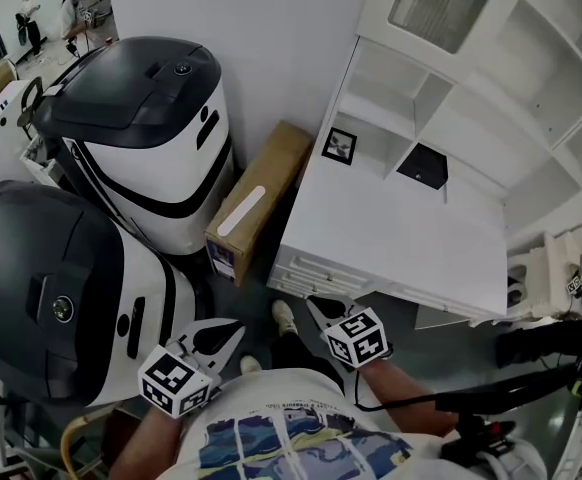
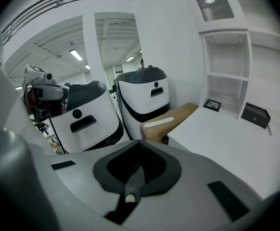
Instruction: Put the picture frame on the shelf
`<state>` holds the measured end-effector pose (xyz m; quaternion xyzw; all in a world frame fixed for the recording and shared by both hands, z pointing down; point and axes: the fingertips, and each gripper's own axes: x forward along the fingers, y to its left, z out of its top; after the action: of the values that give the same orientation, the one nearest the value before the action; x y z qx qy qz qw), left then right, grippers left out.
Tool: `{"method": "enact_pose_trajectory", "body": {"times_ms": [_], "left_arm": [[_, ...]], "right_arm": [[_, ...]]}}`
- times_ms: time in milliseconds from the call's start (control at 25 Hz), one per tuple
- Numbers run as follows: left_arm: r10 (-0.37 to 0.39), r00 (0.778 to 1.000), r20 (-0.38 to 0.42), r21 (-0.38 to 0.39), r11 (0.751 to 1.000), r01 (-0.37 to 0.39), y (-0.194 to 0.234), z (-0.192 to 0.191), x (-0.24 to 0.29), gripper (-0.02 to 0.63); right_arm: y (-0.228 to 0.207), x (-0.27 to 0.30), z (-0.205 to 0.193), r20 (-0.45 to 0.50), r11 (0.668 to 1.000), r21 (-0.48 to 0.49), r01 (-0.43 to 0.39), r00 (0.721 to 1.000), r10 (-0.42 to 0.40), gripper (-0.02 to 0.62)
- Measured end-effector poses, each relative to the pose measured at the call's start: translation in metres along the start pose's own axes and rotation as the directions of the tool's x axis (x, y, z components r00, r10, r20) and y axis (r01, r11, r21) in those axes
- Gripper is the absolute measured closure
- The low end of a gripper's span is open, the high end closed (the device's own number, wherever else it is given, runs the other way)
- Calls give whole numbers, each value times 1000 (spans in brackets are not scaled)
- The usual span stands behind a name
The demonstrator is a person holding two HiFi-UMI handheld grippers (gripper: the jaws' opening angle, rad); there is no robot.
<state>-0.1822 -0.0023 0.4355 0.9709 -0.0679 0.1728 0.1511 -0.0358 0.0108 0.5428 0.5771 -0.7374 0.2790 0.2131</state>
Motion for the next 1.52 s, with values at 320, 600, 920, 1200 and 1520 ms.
{"method": "enact_pose_trajectory", "body": {"times_ms": [320,600,920,1200,1520], "left_arm": [[-8,1000,-18,-9,1000,7,-7,-9,-2,592],[-20,999,-45,-19,1000,19,-10,-18,-3,592],[-16,999,-50,-23,1000,15,-11,-20,-3,593],[-20,998,-60,-28,999,19,-11,-22,-5,592],[-19,998,-66,-32,999,17,-10,-26,-4,592]], "right_arm": [[11,-7,-8,-1,1000,-5,-16,1000,16,571],[15,-10,-9,7,1000,-10,-21,1000,21,571],[19,-10,-9,10,999,-23,-29,1000,29,571],[22,-10,-10,7,999,-21,-25,1000,25,571],[23,-7,-11,3,999,-33,-26,1000,27,571]]}}
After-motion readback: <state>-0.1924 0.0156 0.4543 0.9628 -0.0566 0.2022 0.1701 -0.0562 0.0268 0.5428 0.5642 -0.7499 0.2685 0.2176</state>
